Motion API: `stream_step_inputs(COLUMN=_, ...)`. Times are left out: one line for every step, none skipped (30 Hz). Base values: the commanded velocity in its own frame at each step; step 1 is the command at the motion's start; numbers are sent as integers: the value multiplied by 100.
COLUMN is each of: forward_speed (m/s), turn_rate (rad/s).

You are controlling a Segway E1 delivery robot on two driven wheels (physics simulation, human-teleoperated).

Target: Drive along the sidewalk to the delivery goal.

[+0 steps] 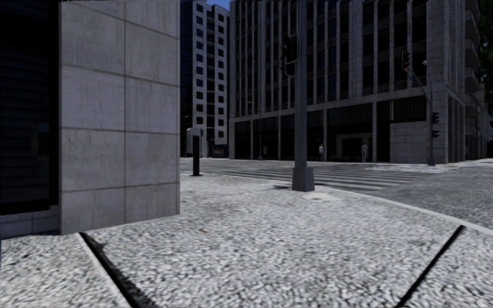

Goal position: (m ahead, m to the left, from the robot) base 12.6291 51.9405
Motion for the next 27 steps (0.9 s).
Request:
stream_step_inputs(forward_speed=120, turn_rate=0)
stream_step_inputs(forward_speed=120, turn_rate=0)
stream_step_inputs(forward_speed=120, turn_rate=0)
stream_step_inputs(forward_speed=120, turn_rate=0)
stream_step_inputs(forward_speed=122, turn_rate=0)
stream_step_inputs(forward_speed=122, turn_rate=0)
stream_step_inputs(forward_speed=123, turn_rate=0)
stream_step_inputs(forward_speed=124, turn_rate=0)
stream_step_inputs(forward_speed=124, turn_rate=0)
stream_step_inputs(forward_speed=124, turn_rate=0)
stream_step_inputs(forward_speed=124, turn_rate=0)
stream_step_inputs(forward_speed=124, turn_rate=0)
stream_step_inputs(forward_speed=124, turn_rate=0)
stream_step_inputs(forward_speed=124, turn_rate=0)
stream_step_inputs(forward_speed=123, turn_rate=0)
stream_step_inputs(forward_speed=123, turn_rate=0)
stream_step_inputs(forward_speed=123, turn_rate=0)
stream_step_inputs(forward_speed=122, turn_rate=-1)
stream_step_inputs(forward_speed=121, turn_rate=-20)
stream_step_inputs(forward_speed=119, turn_rate=-33)
stream_step_inputs(forward_speed=119, turn_rate=-33)
stream_step_inputs(forward_speed=119, turn_rate=-36)
stream_step_inputs(forward_speed=118, turn_rate=-37)
stream_step_inputs(forward_speed=118, turn_rate=-35)
stream_step_inputs(forward_speed=118, turn_rate=-35)
stream_step_inputs(forward_speed=118, turn_rate=-12)
stream_step_inputs(forward_speed=118, turn_rate=0)
